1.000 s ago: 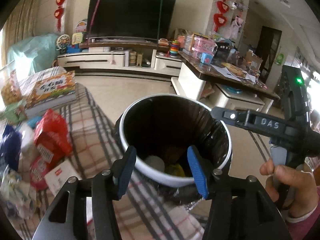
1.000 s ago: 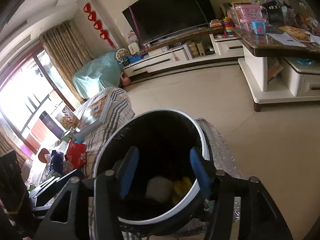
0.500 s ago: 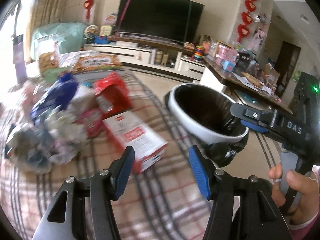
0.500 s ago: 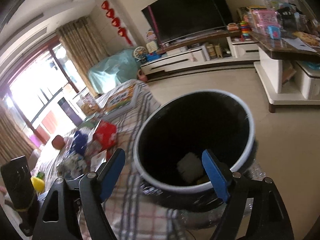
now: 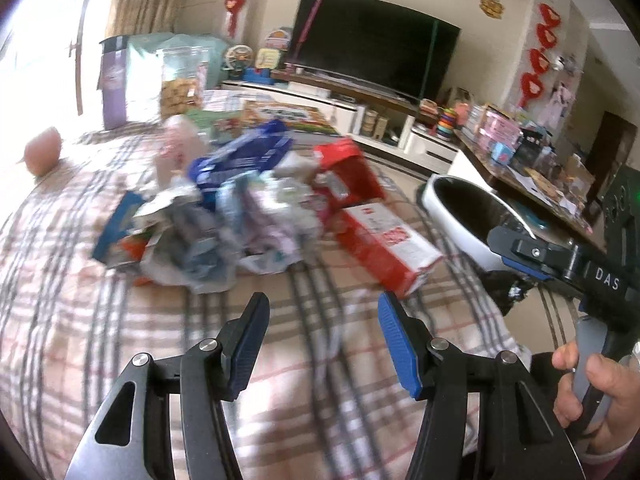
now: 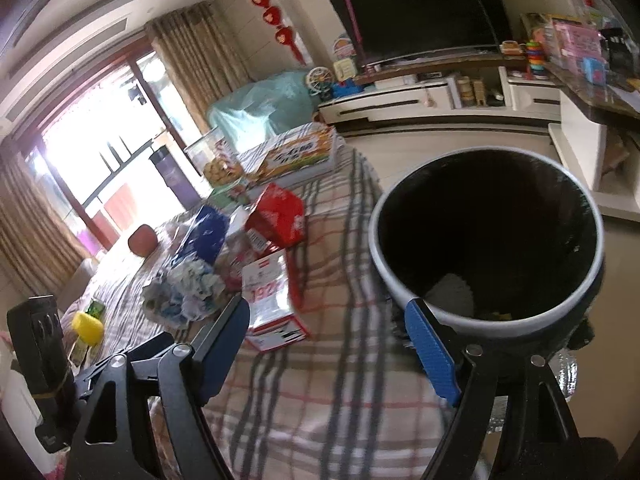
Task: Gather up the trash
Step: 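Move both open tools back toward the trash on the table, then grasp crumpled wrappers with the left tool while the right tool grasps the milk carton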
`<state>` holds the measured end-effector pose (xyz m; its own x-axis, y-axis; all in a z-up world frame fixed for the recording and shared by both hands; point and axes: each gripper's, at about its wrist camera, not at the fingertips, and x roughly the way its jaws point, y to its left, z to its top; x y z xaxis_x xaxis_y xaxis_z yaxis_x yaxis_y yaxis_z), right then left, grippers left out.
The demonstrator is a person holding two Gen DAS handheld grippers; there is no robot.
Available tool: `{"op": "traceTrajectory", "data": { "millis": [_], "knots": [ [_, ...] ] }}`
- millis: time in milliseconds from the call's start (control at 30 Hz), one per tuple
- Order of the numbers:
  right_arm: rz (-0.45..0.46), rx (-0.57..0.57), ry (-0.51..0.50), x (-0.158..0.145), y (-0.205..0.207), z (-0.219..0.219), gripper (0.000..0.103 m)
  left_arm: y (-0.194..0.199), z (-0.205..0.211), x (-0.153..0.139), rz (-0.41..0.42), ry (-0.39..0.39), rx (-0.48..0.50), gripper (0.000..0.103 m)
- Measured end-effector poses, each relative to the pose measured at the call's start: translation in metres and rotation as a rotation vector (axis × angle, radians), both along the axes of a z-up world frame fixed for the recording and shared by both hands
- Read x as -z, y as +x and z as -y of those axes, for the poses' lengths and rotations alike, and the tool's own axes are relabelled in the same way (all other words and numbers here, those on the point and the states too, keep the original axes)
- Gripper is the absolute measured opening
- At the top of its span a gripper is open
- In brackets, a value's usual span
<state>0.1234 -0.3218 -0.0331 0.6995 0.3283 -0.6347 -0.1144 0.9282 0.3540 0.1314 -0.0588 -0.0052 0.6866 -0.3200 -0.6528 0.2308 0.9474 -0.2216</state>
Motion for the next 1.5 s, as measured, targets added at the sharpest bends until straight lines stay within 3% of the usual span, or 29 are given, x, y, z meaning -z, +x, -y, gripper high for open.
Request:
{"op": "traceTrajectory", "data": {
  "millis": [433, 833, 867, 900, 933, 967, 1033, 1500],
  "knots": [
    [-0.027, -0.096, -0.039, 0.017, 0.01, -0.05, 0.082, -0.022, -0.028, -0.012, -0.017, 0.009, -0.159, 0.056],
    [-0.069, -0.138, -0.153, 0.037, 0.044, -0.077, 0.081, 0.018, -0.032, -0.005, -0.066, 0.013, -0.161, 0.054],
    [-0.079, -0.139, -0.159, 0.038, 0.048, -0.077, 0.08, 0.023, -0.031, -0.005, -0.074, 0.01, -0.157, 0.051],
    [-0.087, -0.136, -0.163, 0.04, 0.05, -0.077, 0.078, 0.026, -0.03, -0.004, -0.08, 0.012, -0.152, 0.039],
    [-0.091, -0.133, -0.167, 0.041, 0.051, -0.077, 0.066, 0.03, -0.029, -0.003, -0.089, 0.011, -0.142, 0.026],
    [-0.095, -0.129, -0.174, 0.041, 0.052, -0.078, 0.053, 0.035, -0.032, -0.002, -0.094, 0.011, -0.137, 0.021],
    [-0.093, -0.128, -0.179, 0.041, 0.051, -0.079, 0.053, 0.039, -0.034, -0.001, -0.092, 0.012, -0.131, 0.005],
    [-0.045, -0.125, -0.122, 0.026, 0.022, -0.064, 0.048, -0.011, -0.038, -0.005, -0.044, -0.007, -0.108, 0.001]
  ]
}}
